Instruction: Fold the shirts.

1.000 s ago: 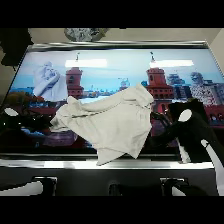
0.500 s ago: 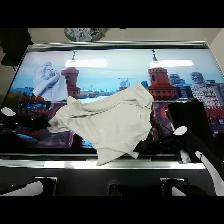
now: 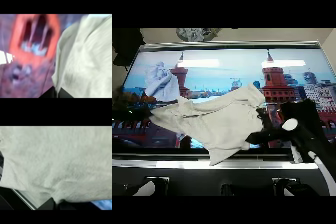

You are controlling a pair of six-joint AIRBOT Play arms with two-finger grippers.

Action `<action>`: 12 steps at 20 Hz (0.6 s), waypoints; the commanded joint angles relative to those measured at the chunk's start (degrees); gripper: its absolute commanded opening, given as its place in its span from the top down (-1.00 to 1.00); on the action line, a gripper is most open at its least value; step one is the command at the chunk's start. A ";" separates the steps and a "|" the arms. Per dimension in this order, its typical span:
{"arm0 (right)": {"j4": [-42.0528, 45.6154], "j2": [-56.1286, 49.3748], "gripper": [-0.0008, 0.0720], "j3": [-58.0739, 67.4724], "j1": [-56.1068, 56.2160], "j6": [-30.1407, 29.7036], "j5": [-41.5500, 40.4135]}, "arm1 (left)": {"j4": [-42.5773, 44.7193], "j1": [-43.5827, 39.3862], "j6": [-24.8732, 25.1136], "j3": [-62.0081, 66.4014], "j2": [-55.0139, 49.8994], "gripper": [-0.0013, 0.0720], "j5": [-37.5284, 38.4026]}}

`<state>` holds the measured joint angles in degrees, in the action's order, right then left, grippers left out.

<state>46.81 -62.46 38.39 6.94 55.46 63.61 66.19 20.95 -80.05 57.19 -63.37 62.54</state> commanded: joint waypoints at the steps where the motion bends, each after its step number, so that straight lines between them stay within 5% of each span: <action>1: 21.62 9.09 0.86 19.89 0.46 1.33 4.28 | -0.04 -0.02 -1.77 10.45 11.76 0.88 -7.85; 5: 47.60 17.57 0.86 51.54 0.46 11.41 -6.67 | -0.02 0.02 -11.08 27.76 23.65 0.88 -20.09; 8: 49.92 20.74 0.86 64.02 0.46 6.71 -8.81 | -0.02 0.02 -12.61 32.94 29.53 0.88 -21.66; 12: 49.77 22.80 0.86 65.88 0.46 8.37 -3.23 | -0.04 0.02 -14.53 32.94 33.42 0.88 -19.91</action>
<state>93.19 -41.60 99.88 7.42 62.81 58.08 65.82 20.93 -92.62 88.38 -33.15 43.38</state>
